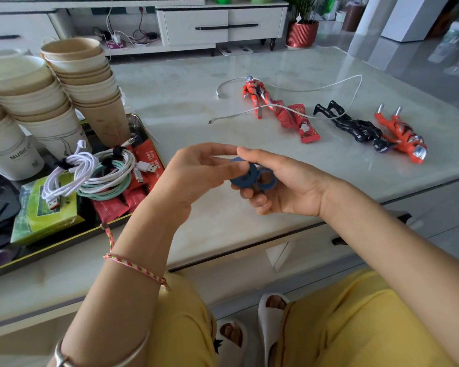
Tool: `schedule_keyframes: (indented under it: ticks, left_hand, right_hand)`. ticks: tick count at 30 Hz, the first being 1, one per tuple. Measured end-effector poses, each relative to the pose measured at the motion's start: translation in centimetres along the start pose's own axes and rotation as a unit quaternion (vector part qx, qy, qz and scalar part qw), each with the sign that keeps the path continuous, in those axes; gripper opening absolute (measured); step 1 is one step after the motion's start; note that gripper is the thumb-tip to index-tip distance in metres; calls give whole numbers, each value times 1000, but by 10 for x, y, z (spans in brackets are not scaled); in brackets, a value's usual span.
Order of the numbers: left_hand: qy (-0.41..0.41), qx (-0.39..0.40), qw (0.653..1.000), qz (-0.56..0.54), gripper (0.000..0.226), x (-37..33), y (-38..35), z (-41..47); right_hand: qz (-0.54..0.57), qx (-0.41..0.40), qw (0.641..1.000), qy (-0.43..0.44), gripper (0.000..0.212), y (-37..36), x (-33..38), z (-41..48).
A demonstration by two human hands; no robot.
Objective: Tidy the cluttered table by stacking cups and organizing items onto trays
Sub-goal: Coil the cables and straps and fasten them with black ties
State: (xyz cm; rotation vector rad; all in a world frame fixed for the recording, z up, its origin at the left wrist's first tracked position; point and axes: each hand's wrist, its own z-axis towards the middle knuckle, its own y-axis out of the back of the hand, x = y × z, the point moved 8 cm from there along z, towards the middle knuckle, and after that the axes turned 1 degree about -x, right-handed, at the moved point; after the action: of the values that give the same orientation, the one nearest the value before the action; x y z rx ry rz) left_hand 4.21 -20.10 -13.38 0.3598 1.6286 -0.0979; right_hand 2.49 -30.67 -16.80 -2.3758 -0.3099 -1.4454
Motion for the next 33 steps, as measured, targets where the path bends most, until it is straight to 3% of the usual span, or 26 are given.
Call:
schedule_keyframes:
  ticks: [4,9,12,15,17,21,25,33]
  left_hand:
    - [8,-15,996,-88,45,1,-1,-1]
    - [3,-33,985,-169,34,-2,0,-1]
    - [12,-25,980,-198,24,-2,-1,-1]
    - [-15,-66,988,-135,13,-4,6,-2]
    - [-60,-85,994,-41,18,-10,10,-1]
    - [-103,-49,989,93,26,-16,-1,-1]
    - [-93,-44,985,138,36,-13,-4,-1]
    - [-59,-61,993,-79,28,-14,-1,-4]
  right_hand:
    - [74,7,997,37,36,-2,8,0]
    - [201,73,976,28,31,-9,14,1]
    - [207,68,974,55,28,-9,17,1]
    - [197,31,978,64,27,-4,15,4]
    - [137,-3,989,61,30,2,13,3]
    - [22,-71,996,46,23,15,8,0]
    - [-43,-100,993,52,26,18,7,0]
    - [177,18,982,71,33,5,17,-4]
